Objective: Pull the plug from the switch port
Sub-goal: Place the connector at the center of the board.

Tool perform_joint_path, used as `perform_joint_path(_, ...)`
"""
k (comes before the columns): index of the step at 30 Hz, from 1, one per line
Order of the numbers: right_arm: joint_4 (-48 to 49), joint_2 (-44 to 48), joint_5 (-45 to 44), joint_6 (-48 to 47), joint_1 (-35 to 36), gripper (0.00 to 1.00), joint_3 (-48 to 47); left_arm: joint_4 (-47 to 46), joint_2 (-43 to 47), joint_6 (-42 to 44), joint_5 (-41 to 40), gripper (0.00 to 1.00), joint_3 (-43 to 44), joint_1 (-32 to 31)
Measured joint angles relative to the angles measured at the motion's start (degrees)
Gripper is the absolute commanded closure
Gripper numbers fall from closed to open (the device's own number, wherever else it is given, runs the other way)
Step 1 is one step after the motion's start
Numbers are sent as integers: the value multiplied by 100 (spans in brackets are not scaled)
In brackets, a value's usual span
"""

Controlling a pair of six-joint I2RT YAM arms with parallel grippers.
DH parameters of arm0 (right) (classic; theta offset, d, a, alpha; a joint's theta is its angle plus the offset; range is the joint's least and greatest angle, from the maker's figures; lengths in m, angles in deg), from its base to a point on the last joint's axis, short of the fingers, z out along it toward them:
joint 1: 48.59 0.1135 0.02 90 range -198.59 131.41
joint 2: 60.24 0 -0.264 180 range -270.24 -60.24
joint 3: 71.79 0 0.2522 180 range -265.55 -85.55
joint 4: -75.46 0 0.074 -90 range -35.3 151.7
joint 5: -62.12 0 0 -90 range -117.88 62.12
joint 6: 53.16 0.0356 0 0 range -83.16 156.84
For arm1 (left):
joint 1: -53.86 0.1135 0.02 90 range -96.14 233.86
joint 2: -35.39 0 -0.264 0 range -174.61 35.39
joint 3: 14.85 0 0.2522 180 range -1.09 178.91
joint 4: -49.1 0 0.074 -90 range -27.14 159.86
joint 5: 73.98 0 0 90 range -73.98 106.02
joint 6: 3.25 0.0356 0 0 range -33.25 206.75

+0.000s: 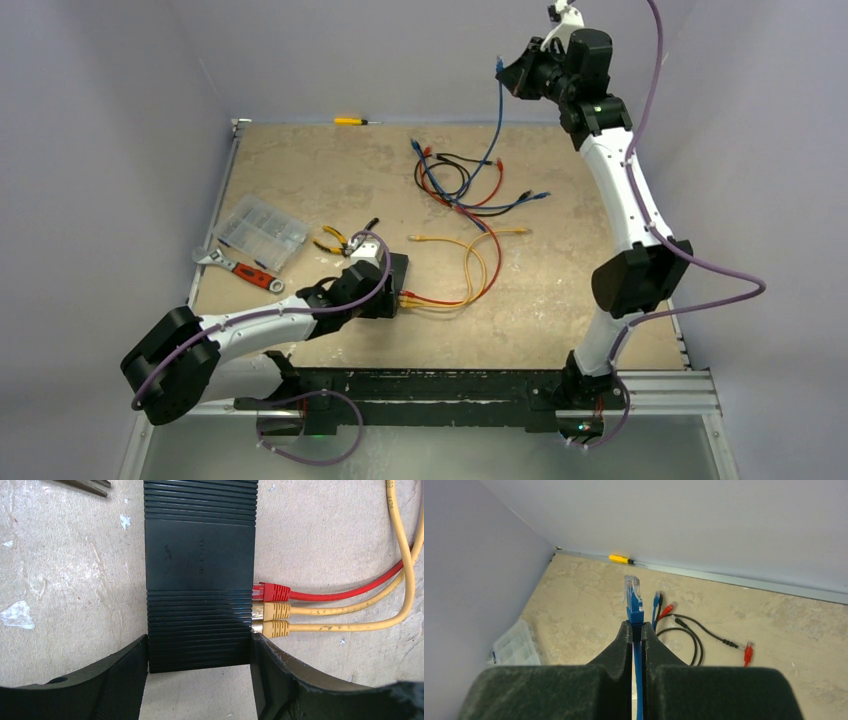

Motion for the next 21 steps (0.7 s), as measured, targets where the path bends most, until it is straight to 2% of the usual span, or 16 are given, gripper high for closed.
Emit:
perform_joint_path(8,87,120,592,195,-269,100,-11,0,-4,-4,-17,100,0,-9)
perform_joint_path(15,811,1213,1513,584,-267,100,546,-2,-15,-7,-52,100,0,-33)
perform_joint_path(21,955,1735,1331,555,-258,100,459,-4,-15,-13,-68,100,2,-39)
